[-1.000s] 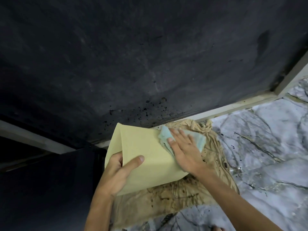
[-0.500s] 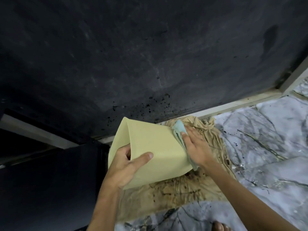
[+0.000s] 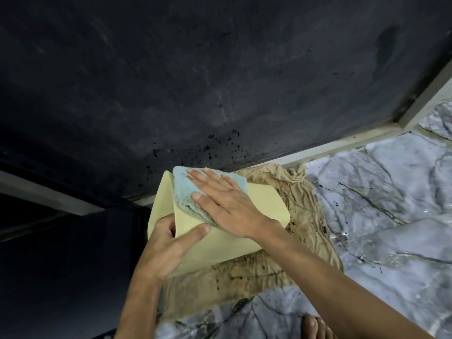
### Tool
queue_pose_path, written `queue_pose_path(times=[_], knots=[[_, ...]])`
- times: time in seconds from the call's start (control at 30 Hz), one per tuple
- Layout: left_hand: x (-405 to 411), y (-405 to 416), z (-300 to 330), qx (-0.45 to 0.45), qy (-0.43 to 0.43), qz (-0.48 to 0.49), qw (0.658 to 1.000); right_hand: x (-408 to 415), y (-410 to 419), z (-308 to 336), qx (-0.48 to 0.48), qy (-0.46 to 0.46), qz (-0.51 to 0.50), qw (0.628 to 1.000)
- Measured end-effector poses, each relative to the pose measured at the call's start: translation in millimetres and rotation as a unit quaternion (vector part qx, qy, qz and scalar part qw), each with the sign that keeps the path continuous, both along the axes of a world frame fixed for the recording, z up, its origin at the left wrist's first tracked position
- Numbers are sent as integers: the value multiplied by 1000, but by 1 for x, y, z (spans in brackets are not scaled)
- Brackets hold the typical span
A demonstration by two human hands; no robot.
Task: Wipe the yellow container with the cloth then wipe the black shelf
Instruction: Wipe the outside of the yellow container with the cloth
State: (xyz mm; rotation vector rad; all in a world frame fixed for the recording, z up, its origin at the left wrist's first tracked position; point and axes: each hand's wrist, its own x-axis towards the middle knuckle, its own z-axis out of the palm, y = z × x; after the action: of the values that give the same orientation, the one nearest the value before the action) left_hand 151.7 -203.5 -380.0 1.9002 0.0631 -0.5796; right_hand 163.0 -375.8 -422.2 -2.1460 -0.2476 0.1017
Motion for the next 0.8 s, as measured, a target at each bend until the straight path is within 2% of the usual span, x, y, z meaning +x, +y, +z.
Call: queue_pose_path(times=[0.2, 0.37, 0.53, 0.63, 0.8], knots=[[-2, 12, -2, -21, -9, 24, 999, -37, -45, -62, -35, 57, -141, 988], [-6, 6, 0, -16, 8, -22, 1000, -52, -83, -102, 109, 152, -250, 950], [-13, 8, 3, -25, 39, -23, 999, -54, -81, -109, 183, 135, -301, 926], [-21, 9, 8, 6, 74, -44, 996, -56, -85, -117, 194, 154, -340, 907], [-13, 17, 31, 106, 60, -86, 989, -69, -93, -120, 157, 166, -444, 866]])
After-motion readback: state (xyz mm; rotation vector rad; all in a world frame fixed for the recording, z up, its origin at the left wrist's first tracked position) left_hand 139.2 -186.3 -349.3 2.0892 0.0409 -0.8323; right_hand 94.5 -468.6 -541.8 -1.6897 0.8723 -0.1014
